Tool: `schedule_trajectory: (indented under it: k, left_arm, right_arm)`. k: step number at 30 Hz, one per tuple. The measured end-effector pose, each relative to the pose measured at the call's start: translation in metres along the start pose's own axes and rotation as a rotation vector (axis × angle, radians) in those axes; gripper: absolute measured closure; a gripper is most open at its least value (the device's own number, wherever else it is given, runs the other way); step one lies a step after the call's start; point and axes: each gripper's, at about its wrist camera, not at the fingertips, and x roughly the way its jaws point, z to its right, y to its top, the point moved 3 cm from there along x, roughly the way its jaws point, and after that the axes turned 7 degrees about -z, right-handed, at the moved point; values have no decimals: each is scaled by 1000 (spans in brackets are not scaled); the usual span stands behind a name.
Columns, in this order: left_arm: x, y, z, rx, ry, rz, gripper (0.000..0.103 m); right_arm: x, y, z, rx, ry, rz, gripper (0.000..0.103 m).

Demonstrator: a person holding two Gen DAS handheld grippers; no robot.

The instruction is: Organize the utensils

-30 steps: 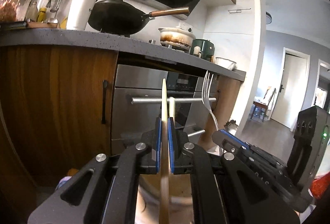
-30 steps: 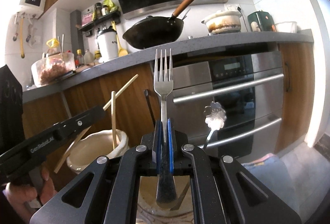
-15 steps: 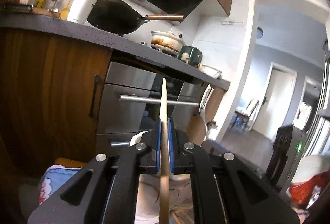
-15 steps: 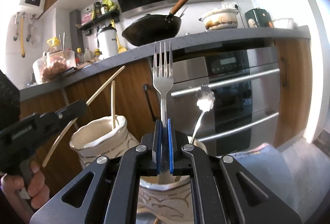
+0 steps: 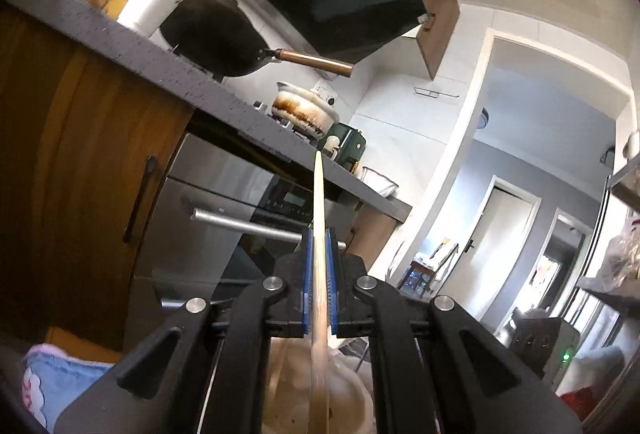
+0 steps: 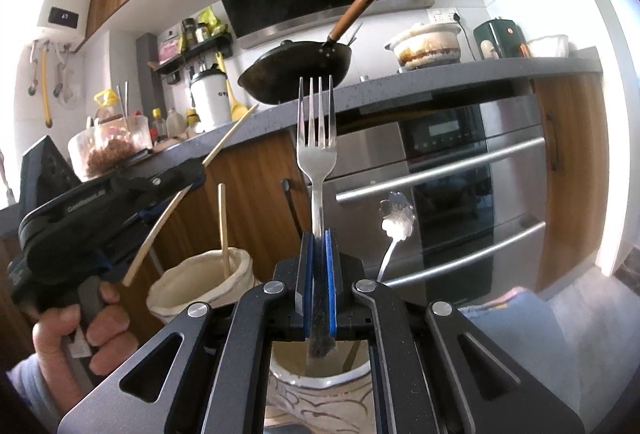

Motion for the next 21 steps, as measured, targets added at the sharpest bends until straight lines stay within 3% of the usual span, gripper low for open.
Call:
schedule_trajectory:
  k: [9, 21]
  left_arm:
    - [10, -11, 12, 144, 67, 35, 97]
    - [-14, -15, 16, 167, 46, 33, 97]
  right_arm:
    - [4, 14, -1, -5, 14, 23, 97]
    - [13, 5, 2, -7, 10, -4, 96]
